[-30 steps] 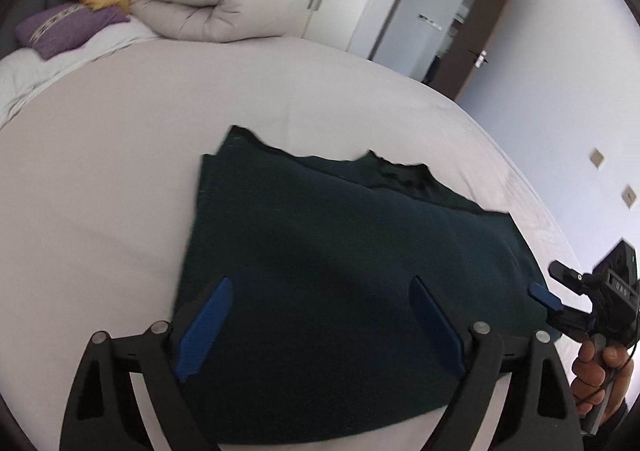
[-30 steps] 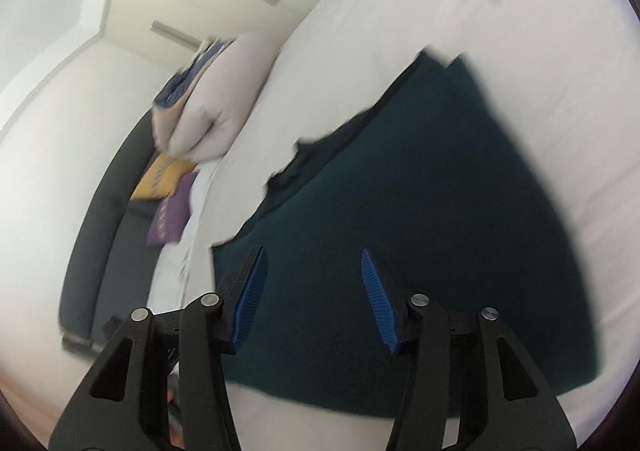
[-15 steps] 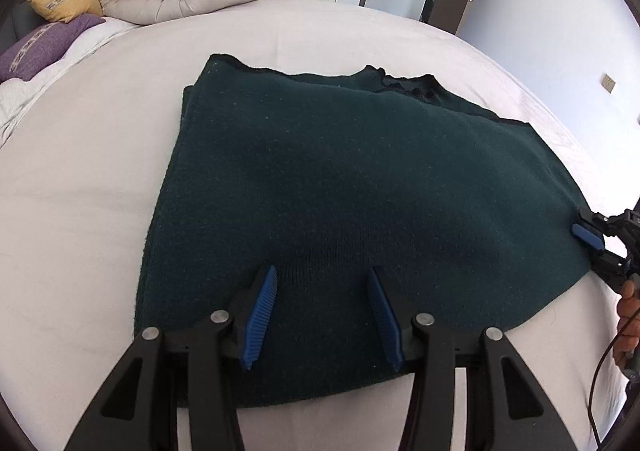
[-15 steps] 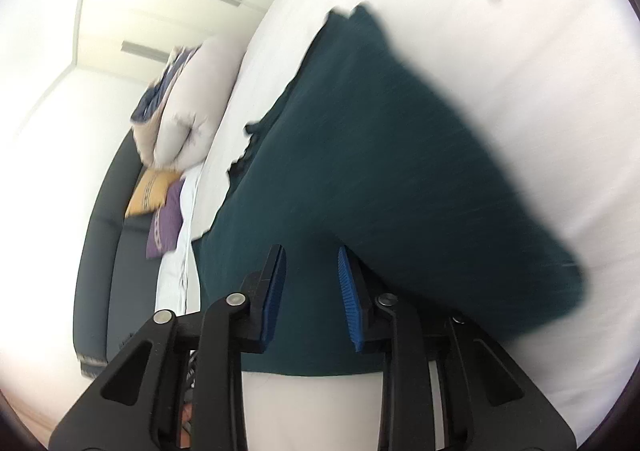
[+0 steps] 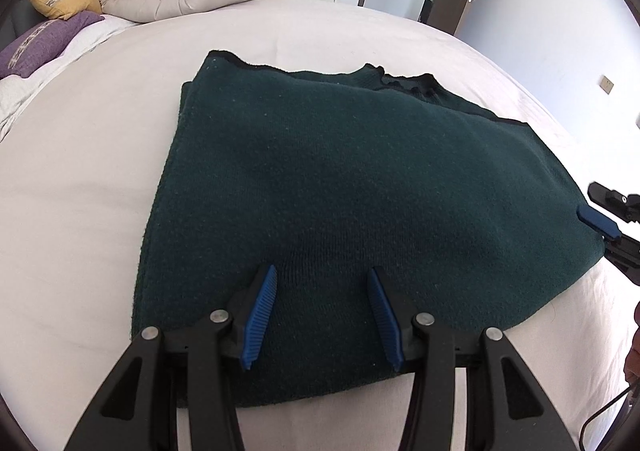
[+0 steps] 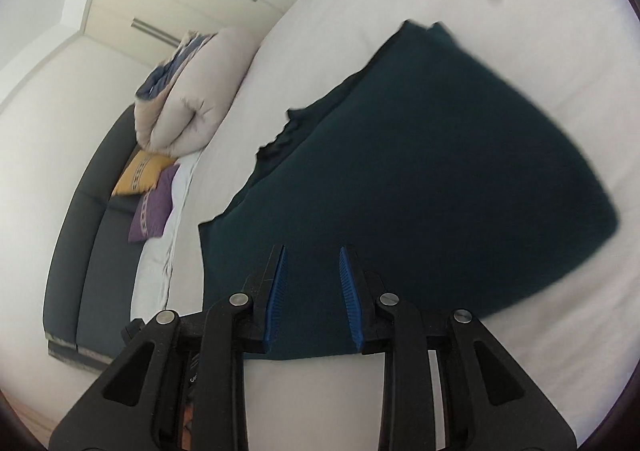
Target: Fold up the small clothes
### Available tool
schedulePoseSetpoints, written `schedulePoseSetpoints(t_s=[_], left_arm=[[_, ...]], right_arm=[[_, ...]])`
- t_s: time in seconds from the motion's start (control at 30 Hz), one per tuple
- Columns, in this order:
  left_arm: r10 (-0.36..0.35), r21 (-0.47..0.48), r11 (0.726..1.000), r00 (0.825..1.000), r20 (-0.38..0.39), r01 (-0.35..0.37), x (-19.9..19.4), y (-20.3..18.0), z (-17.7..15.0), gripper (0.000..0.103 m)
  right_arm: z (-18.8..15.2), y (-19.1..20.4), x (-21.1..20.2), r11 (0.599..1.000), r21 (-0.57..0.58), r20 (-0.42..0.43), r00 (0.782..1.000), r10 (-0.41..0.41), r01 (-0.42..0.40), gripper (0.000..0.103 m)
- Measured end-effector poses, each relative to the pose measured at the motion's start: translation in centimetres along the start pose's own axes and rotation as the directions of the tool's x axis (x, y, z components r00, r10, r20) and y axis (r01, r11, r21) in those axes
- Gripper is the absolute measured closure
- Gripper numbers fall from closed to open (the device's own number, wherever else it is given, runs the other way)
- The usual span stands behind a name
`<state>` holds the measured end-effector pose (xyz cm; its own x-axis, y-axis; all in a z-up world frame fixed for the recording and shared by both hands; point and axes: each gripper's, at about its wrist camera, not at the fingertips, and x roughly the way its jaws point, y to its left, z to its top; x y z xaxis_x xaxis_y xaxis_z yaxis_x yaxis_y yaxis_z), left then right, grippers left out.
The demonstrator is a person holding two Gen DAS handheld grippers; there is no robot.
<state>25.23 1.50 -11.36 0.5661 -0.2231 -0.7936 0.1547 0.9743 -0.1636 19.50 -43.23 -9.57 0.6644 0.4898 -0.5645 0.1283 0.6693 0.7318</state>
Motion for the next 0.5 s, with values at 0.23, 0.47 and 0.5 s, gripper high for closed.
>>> schedulePoseSetpoints(t_s=[0.23,0.47,0.5], left_arm=[[0.004,0.009,1.000,1.000,0.003,-0.004,0.5,-0.3,-0.1,0.051],[0.000,0.008,1.000,1.000,0.012,0.000,0.7,-0.1,-0.3,0.051],[-0.002,0.006,1.000,1.000,0.012,0.002,0.8,-0.1,-0.3,0.051]], right_arm=[[0.5,6.5,9.2,0.993,-0.099,-0.153,0.987,0.045,-0.061,0.077],[2.6,10.0,18.7,0.987,-0.110,-0.243,0.966,0.086,-0.116,0.077],[2.9,10.1,19.9,0.988,-0.111,-0.253,0.964,0.079,-0.110,0.077]])
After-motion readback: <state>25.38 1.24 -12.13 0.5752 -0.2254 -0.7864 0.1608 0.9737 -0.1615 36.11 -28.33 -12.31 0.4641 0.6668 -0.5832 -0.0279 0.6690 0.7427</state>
